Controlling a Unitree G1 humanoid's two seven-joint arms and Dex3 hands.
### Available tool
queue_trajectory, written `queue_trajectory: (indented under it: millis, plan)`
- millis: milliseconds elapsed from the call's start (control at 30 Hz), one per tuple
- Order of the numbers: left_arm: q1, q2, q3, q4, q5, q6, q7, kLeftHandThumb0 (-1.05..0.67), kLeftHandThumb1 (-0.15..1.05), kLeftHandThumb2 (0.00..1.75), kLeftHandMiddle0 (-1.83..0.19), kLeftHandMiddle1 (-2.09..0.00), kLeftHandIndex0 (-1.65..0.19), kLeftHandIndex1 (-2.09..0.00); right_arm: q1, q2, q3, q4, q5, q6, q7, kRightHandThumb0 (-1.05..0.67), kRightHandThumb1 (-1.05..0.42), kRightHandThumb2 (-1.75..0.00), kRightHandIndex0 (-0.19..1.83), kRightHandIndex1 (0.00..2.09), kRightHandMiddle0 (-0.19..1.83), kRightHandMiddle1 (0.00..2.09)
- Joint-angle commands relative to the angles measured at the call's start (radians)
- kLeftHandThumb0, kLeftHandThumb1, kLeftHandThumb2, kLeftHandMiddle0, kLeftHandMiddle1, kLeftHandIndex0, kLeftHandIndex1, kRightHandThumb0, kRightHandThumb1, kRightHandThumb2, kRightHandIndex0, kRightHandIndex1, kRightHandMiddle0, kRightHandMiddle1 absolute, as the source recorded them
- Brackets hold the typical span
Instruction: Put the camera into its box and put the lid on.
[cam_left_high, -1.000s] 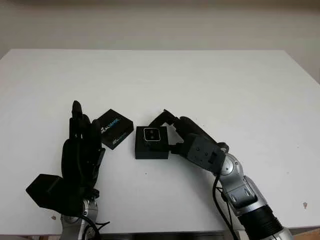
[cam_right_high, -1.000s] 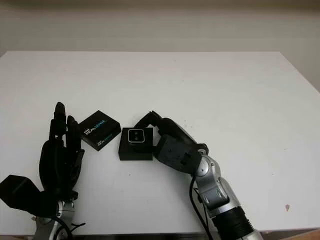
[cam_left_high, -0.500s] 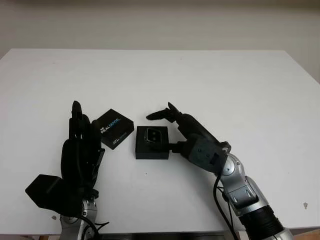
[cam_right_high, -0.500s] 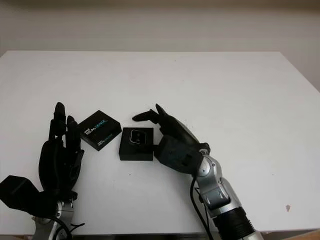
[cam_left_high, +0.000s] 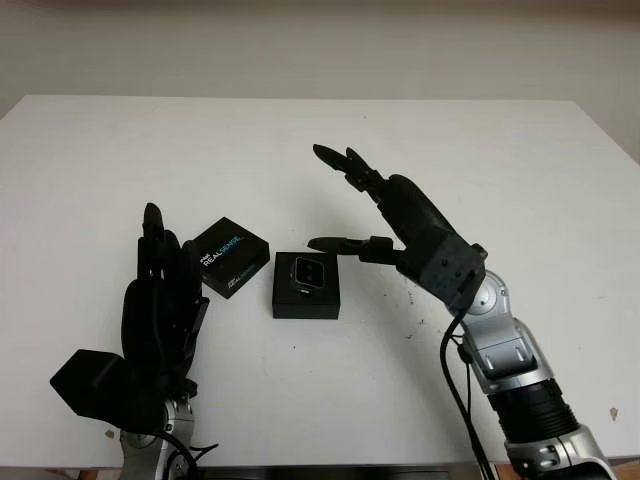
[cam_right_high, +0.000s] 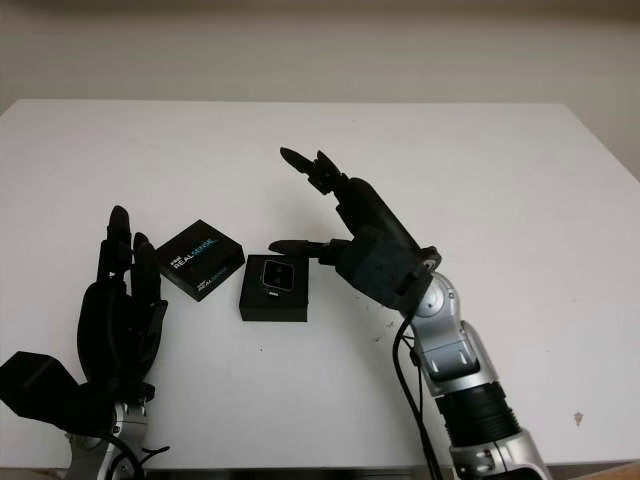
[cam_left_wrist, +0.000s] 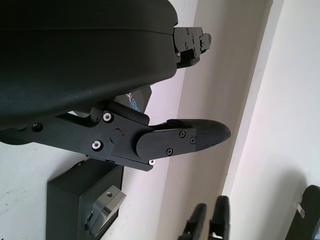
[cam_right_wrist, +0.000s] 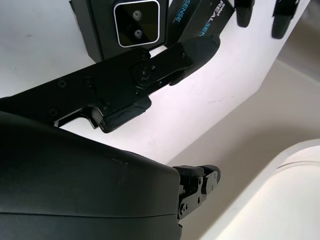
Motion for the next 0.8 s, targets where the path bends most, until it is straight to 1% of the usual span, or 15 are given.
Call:
queue_trajectory:
  millis: [0, 33, 67, 100, 167, 233, 267, 333, 467, 600, 767]
  plan:
    - [0.0, -0.004, -0.003, -0.001, 0.007, -0.008, 0.003, -0.56, 1.05, 0.46, 0.03, -0.06, 0.07, -0.06, 0.006, -0.023, 0.005, -0.032, 0.006, -0.045, 0.023, -0.78, -0.95, -0.09, -0.02, 0.08, 0.08, 0.1]
    - [0.0, -0.004, -0.003, -0.001, 0.008, -0.008, 0.004, -0.56, 1.05, 0.46, 0.04, -0.05, 0.07, -0.06, 0.016, -0.038, 0.017, -0.035, -0.012, -0.081, 0.028, -0.77, -0.99, -0.1, -0.02, 0.07, 0.07, 0.09]
    - [0.001, -0.004, -0.004, -0.002, 0.008, -0.008, 0.004, -0.56, 1.05, 0.46, 0.04, -0.05, 0.07, -0.06, 0.025, -0.056, 0.032, -0.038, -0.036, -0.113, 0.035, -0.77, -1.02, -0.15, -0.02, 0.07, 0.05, 0.08]
    - [0.001, -0.004, -0.004, -0.003, 0.008, -0.007, 0.004, -0.56, 1.05, 0.46, 0.04, -0.05, 0.07, -0.06, 0.032, -0.077, 0.049, -0.037, -0.065, -0.157, 0.039, -0.77, -1.04, -0.27, -0.06, 0.06, 0.0, 0.05]
    - [0.002, -0.005, -0.003, -0.005, 0.006, -0.005, 0.005, -0.56, 1.05, 0.46, 0.04, -0.05, 0.07, -0.06, 0.038, -0.12, 0.083, -0.025, -0.146, -0.26, 0.024, -0.77, -1.04, -0.41, -0.08, 0.04, -0.04, 0.03]
    - [0.003, -0.007, -0.003, -0.01, 0.001, -0.001, 0.006, -0.56, 1.05, 0.45, 0.03, -0.06, 0.06, -0.06, 0.041, -0.149, 0.112, -0.016, -0.22, -0.335, 0.006, -0.78, -1.05, -0.52, -0.12, 0.03, -0.09, 0.01]
    - [0.004, -0.006, -0.004, -0.01, 0.001, -0.001, 0.005, -0.56, 1.05, 0.45, 0.03, -0.05, 0.07, -0.06, 0.043, -0.158, 0.123, -0.01, -0.252, -0.363, -0.006, -0.79, -1.05, -0.54, -0.13, 0.03, -0.1, 0.01]
    - [0.002, -0.006, -0.004, -0.008, 0.001, -0.003, 0.004, -0.56, 1.05, 0.45, 0.03, -0.06, 0.06, -0.06, 0.045, -0.17, 0.146, 0.0, -0.32, -0.404, -0.032, -0.82, -1.05, -0.58, -0.13, 0.03, -0.1, 0.02]
    - [0.0, -0.004, -0.002, -0.004, -0.004, -0.007, -0.002, -0.56, 1.05, 0.45, 0.04, -0.05, 0.07, -0.05, 0.04, -0.171, 0.174, 0.029, -0.407, -0.447, -0.081, -0.86, -1.05, -0.6, -0.15, 0.03, -0.1, 0.02]
    - [-0.002, -0.005, -0.004, -0.002, 0.001, -0.009, 0.0, -0.56, 1.05, 0.45, 0.04, -0.05, 0.07, -0.06, 0.017, -0.168, 0.209, 0.063, -0.509, -0.459, -0.131, -0.89, -1.05, -0.62, -0.17, 0.02, -0.11, 0.03]
    - [-0.002, -0.007, -0.004, -0.003, -0.002, -0.01, -0.001, -0.56, 1.05, 0.45, 0.04, -0.05, 0.07, -0.05, -0.028, -0.148, 0.262, 0.122, -0.598, -0.447, -0.158, -0.91, -1.05, -0.56, -0.15, 0.04, -0.09, 0.04]
